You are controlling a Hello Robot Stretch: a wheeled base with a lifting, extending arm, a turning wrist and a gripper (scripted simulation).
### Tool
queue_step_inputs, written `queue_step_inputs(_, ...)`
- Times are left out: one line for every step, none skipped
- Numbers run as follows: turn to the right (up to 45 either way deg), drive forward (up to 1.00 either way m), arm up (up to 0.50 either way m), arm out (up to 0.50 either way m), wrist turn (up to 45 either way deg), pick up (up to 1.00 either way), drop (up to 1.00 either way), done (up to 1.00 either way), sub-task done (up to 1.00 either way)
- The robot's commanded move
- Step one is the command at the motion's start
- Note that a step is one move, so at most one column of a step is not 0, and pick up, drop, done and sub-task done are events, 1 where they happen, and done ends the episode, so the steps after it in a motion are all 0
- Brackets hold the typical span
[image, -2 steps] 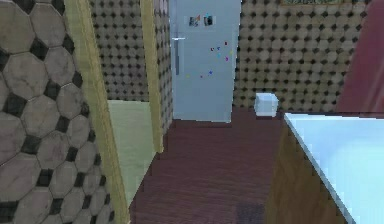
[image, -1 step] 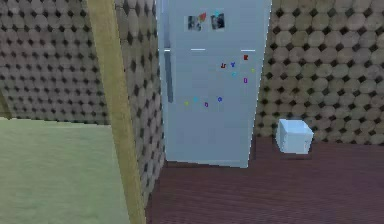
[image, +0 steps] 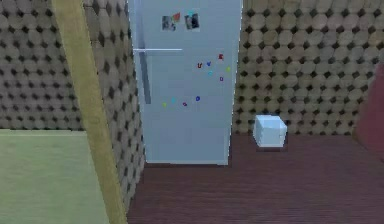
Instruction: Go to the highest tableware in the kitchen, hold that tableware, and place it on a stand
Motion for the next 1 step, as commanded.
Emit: queue_step_inputs(0.0, 0.35, 0.00, 0.00, 0.0, 0.00, 0.00, 0.00, 0.00)
